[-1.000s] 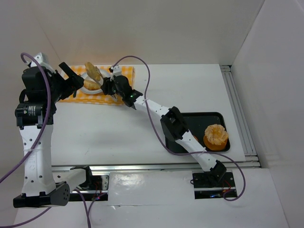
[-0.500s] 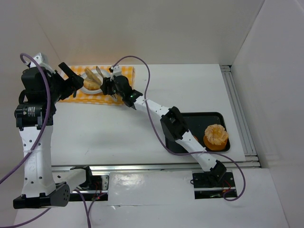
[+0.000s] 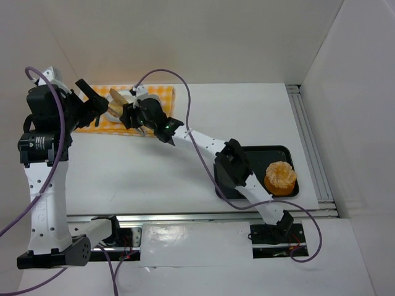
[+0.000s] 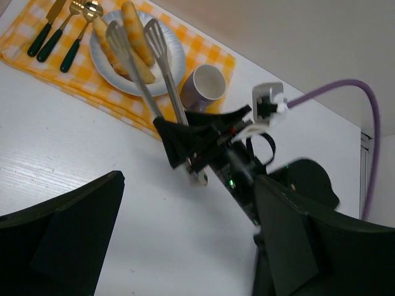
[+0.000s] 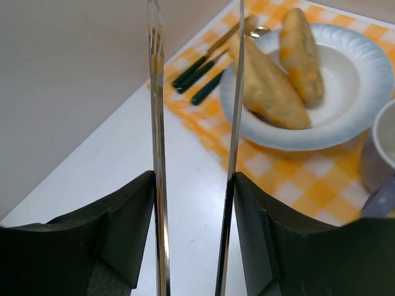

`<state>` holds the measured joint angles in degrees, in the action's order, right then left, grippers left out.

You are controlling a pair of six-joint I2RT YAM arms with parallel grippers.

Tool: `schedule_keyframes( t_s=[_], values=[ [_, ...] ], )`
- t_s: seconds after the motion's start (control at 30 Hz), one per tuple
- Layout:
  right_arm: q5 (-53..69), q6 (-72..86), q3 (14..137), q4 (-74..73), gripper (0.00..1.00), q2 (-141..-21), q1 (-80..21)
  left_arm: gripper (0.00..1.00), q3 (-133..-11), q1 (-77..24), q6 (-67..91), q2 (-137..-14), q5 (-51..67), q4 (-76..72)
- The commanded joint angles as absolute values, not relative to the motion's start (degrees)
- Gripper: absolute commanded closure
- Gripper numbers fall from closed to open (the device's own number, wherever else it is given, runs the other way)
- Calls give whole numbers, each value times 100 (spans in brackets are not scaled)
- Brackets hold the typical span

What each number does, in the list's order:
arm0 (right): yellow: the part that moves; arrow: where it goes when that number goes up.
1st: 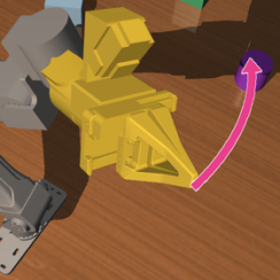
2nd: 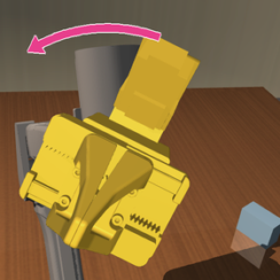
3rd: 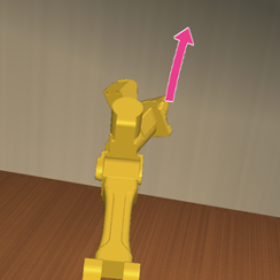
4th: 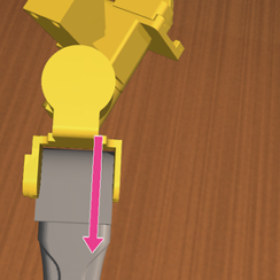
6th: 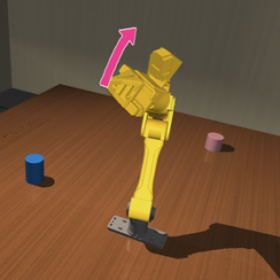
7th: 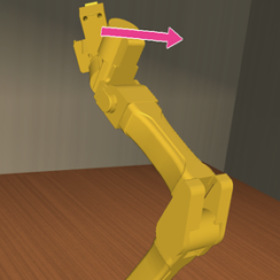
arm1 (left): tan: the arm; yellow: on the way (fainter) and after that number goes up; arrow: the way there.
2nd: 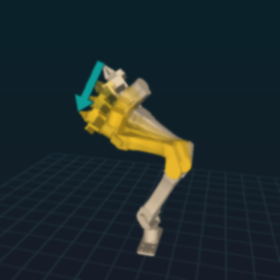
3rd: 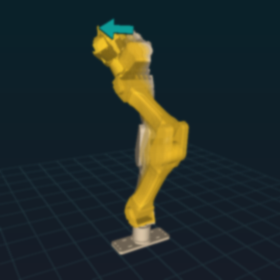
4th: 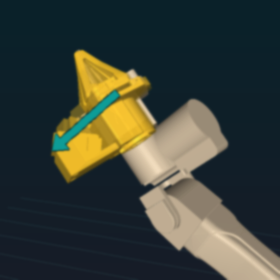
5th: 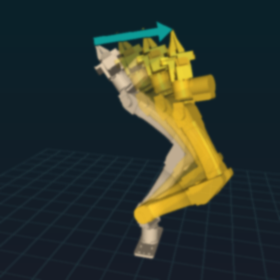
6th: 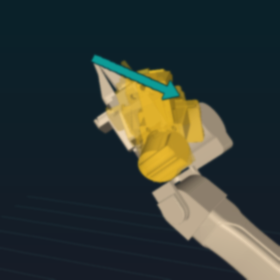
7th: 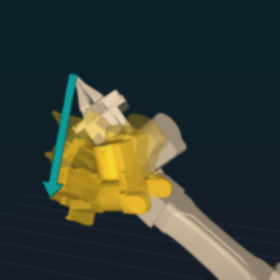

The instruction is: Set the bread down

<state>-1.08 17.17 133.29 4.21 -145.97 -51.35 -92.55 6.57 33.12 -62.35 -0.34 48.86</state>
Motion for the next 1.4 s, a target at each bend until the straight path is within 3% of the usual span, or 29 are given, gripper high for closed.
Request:
schedule_keyframes(
  t_s=[0.0,0.3,0.43,0.47,0.83,0.93,1.1,1.37],
  values=[
    [-431,1485,12554,501,40,-13124,-5484,0,-9632,686,3261,-6205,0,4755],
    [-1326,2100,8309,370,42,-9811,-5194,0,-9563,738,3261,-6152,166,4703],
    [-1740,2372,7314,-578,42,-8433,-4870,0,-9458,790,3313,-6152,299,4702],
    [-1993,2512,6956,-1415,44,-8046,-4739,0,-9457,791,3313,-6100,299,4650],
    [-2602,4102,6171,-4972,44,-5557,-4500,0,-9229,791,3366,-6267,553,4465],
    [-2567,4263,5924,-4967,44,-5301,-4500,0,-9097,791,3366,-6319,615,4342],
    [-1846,4263,5555,-3518,45,-5746,-4614,0,-9044,791,3366,-6319,668,4342],
    [-2716,4826,5862,-1347,45,-8117,-4992,0,-8991,791,3313,-6214,492,4342]
  ],
)
